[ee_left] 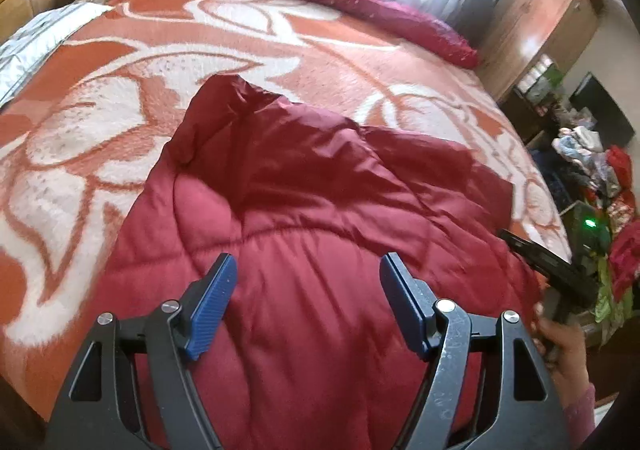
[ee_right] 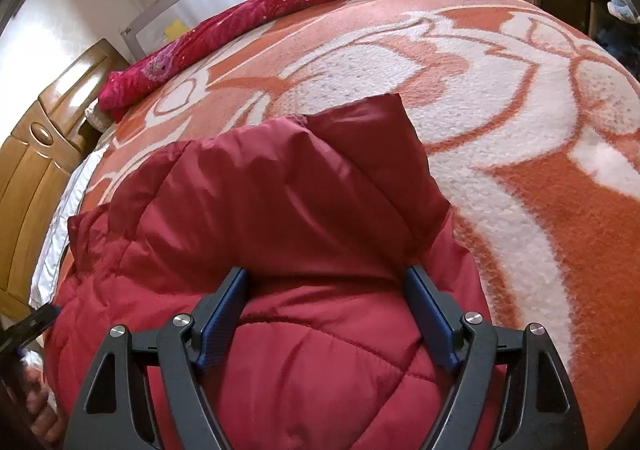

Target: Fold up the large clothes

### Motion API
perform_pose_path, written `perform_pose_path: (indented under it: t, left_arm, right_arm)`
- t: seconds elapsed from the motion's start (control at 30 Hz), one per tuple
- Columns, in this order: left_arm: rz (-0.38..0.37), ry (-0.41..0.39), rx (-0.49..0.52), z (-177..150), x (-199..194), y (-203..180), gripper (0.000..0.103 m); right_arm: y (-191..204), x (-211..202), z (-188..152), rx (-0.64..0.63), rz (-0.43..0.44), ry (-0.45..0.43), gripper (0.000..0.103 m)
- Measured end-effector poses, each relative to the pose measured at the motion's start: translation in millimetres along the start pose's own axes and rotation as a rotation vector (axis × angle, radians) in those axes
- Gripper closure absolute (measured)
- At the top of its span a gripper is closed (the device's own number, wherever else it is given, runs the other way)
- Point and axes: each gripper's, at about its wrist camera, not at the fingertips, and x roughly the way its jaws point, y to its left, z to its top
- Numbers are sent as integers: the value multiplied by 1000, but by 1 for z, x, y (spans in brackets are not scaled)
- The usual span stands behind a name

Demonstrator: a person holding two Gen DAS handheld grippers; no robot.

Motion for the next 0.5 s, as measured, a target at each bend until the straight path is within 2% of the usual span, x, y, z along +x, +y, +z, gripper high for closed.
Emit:
perform_pose_path:
  t: [0.13,0.2,0.3,0.5]
  left_arm:
    - [-24,-5,21,-15,-19,-5,29]
    - [-20,-5,38,-19,-23,-8,29]
    - [-13,-14,68,-25,-31,-13,29]
    - [1,-23,133,-47,-38,-28,29]
  right_arm:
    - [1,-4,-2,5,-19,-11,22]
    - [4,-16,-4,10,-30,-36,22]
    - [13,-44,-12,-1,3,-82,22]
    - [46,-101,-53,-149,58,-165,22]
